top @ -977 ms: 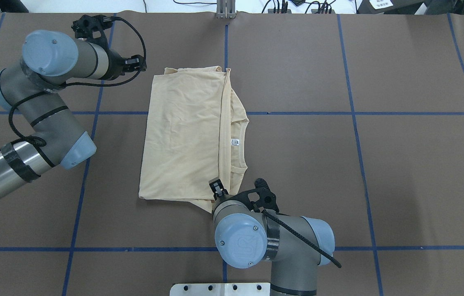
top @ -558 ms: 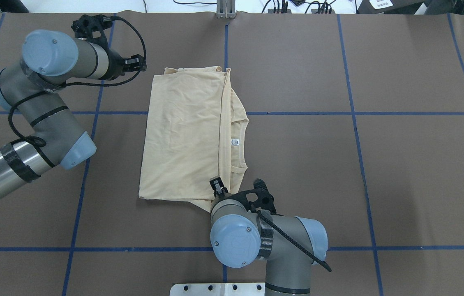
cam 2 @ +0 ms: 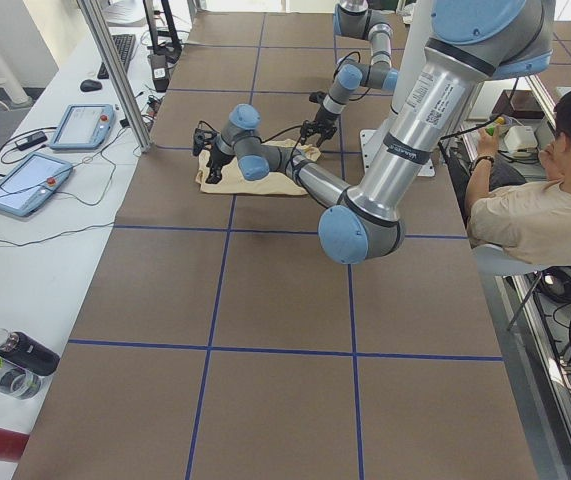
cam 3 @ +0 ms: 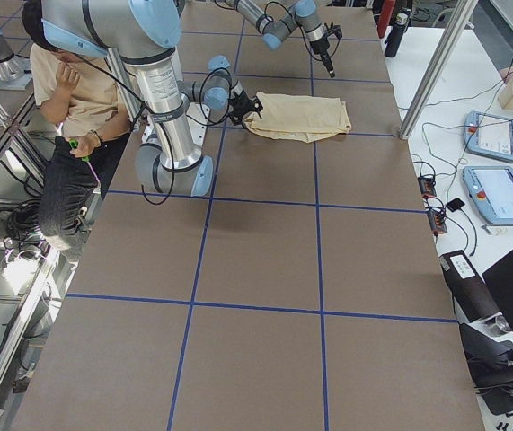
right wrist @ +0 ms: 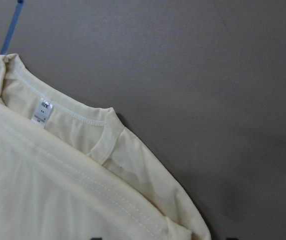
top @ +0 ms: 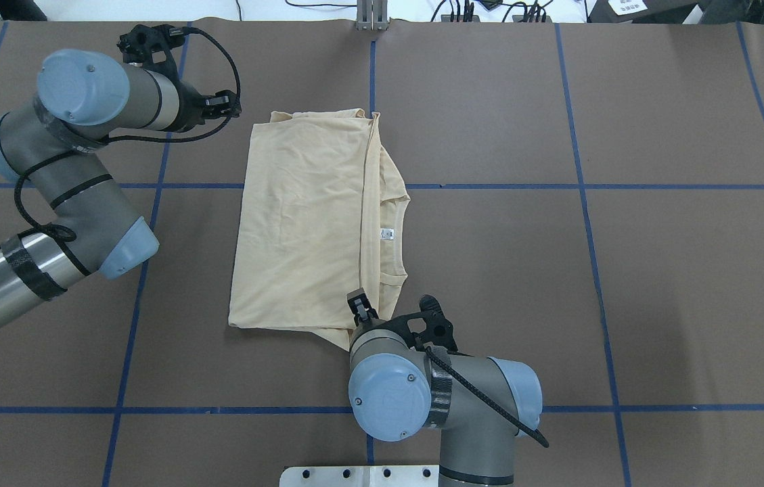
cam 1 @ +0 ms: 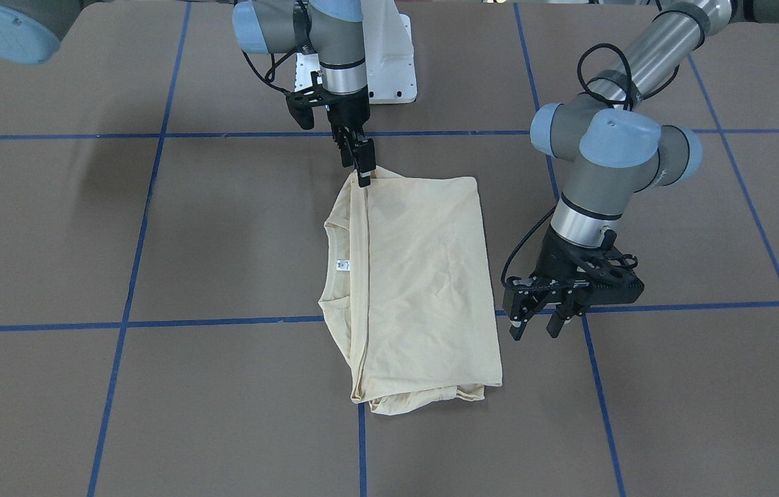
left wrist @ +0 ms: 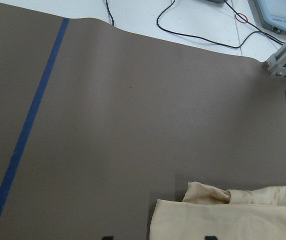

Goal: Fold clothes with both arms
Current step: 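Move the right gripper to the shirt's corner nearest the robot while the left arm waits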

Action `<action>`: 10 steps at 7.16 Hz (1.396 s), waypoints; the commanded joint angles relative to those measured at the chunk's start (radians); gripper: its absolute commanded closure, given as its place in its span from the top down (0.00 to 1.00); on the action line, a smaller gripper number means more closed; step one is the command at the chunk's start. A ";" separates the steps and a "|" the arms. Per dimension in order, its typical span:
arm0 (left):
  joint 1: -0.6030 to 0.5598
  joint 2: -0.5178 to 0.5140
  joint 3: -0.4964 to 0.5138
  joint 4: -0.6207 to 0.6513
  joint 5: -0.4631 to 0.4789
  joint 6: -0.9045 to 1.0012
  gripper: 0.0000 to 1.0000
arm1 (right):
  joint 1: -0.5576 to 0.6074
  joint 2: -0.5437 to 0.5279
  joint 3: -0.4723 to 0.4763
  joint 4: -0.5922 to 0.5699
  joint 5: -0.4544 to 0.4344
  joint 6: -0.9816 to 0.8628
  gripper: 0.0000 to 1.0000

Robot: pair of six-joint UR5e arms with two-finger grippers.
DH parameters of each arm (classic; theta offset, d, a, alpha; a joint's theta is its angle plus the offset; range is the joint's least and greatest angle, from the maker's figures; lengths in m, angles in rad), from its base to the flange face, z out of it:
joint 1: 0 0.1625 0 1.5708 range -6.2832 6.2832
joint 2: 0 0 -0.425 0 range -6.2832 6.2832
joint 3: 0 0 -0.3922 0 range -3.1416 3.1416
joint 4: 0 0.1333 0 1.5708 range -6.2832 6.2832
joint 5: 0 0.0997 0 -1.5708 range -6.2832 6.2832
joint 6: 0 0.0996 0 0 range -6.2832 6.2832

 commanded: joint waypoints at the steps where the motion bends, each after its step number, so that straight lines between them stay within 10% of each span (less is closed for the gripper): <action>1: 0.000 0.000 0.000 0.000 0.001 -0.020 0.68 | -0.005 -0.003 -0.007 -0.001 0.003 -0.002 0.87; 3: 0.000 0.000 0.000 -0.001 -0.001 -0.034 0.68 | -0.008 -0.005 -0.008 -0.001 0.003 -0.002 0.79; 8: 0.000 0.002 0.000 -0.005 0.001 -0.035 0.68 | -0.008 0.004 -0.014 0.002 0.002 -0.002 0.00; 10: 0.000 0.011 -0.002 -0.006 0.001 -0.035 0.68 | -0.008 0.006 -0.013 0.002 0.003 -0.002 0.00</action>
